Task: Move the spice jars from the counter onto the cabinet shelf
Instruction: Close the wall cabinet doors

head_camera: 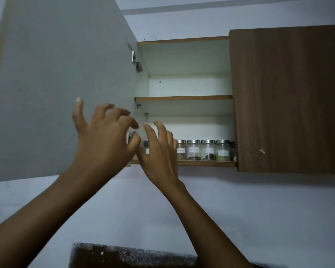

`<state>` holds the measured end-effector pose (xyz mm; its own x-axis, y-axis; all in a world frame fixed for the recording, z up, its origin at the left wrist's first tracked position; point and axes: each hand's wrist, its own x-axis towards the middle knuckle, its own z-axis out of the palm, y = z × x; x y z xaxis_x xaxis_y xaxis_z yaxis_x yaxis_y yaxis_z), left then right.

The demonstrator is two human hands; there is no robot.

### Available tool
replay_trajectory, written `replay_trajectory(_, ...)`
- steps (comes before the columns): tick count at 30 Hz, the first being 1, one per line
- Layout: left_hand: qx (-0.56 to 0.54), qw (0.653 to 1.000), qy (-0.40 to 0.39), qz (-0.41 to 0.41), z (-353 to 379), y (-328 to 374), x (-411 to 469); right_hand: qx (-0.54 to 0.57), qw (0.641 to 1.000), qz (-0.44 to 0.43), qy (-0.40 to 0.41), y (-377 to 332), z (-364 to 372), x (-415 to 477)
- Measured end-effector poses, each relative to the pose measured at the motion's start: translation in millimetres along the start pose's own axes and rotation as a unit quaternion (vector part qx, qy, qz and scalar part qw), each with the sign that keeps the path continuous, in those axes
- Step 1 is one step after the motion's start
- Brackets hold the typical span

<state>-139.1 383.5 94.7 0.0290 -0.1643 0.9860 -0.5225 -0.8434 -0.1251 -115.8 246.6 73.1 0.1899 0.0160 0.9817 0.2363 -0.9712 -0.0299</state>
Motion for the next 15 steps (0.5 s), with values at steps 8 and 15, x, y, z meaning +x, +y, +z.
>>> replay_trajectory(8, 0.072, 0.995, 0.062, -0.041, -45.2, -87.2, -17.6, 0.033, 0.998, -0.051, 0.002, -91.9, 2.4, 17.6)
replay_trajectory(15, -0.037, 0.986, -0.022, -0.163, -45.1, -126.0, -42.3, 0.05, 0.994, -0.094, -0.018, -136.0, 6.6, 24.8)
